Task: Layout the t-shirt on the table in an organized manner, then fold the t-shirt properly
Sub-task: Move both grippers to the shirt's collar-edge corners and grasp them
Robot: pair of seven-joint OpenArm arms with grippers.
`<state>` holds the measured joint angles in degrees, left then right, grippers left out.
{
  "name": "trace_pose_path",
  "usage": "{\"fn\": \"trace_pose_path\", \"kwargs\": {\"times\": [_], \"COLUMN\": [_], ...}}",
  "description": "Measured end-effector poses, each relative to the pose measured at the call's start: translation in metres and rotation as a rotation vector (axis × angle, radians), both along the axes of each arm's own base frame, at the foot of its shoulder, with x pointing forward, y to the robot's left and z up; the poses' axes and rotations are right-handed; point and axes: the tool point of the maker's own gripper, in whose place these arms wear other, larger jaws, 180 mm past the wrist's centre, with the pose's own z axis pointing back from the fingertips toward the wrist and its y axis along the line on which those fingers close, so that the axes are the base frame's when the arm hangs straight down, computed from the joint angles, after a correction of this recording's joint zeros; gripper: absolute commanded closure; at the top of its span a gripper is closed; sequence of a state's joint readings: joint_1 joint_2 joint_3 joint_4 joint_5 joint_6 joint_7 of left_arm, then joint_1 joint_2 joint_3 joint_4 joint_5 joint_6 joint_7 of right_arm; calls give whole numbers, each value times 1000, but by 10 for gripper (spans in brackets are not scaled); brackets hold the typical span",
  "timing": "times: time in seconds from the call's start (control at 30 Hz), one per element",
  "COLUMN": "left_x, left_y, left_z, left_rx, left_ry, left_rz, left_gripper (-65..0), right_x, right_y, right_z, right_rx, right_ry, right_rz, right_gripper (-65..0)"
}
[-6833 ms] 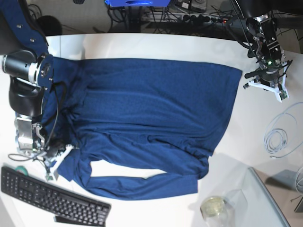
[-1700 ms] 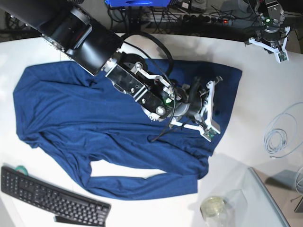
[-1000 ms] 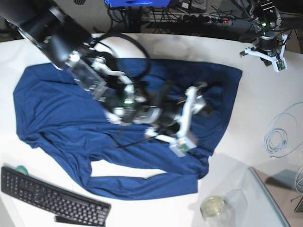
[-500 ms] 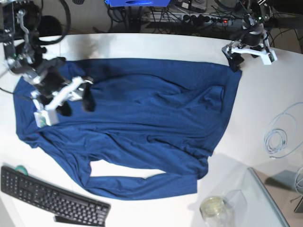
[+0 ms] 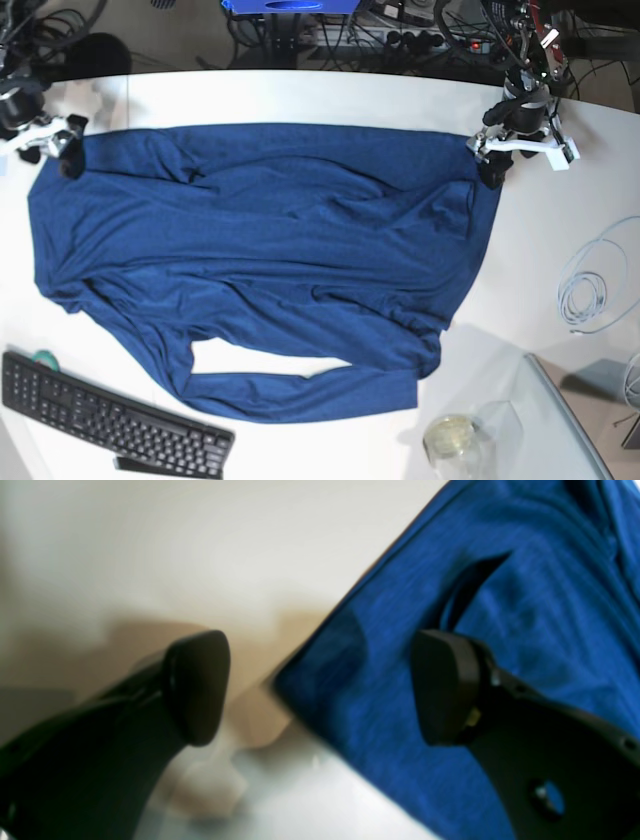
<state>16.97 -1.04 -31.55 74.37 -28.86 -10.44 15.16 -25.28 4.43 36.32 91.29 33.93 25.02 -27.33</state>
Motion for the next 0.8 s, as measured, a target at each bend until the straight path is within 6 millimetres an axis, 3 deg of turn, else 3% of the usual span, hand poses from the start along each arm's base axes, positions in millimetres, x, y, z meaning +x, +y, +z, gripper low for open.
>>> {"fn": "trace_pose_path", "kwargs": {"times": [0.2, 0.57, 0.7, 0.73, 0.8], "left_x": [0, 3, 7, 9, 12], "left_y": [4, 3, -5, -7, -12], "left_z": [-3, -3, -7, -8, -12], "left_rx": [-6, -5, 6, 9, 4], "left_ry": [-14, -17, -24, -25, -25], "left_rz": [22, 15, -21, -36, -49], "left_gripper": [-533, -530, -527, -504, -390], "right_x": [-20, -21, -21, -18, -15], "right_y": [-35, -29, -57, -67, -84], "right_z": [-15, -21, -15, -16, -24], "right_rx": [10, 34, 20, 27, 43], "right_ry": [19, 20, -13, -24, -4], "right_rz": [-99, -87, -182, -217, -258], "right_gripper": [-509, -509, -509, -509, -509]}}
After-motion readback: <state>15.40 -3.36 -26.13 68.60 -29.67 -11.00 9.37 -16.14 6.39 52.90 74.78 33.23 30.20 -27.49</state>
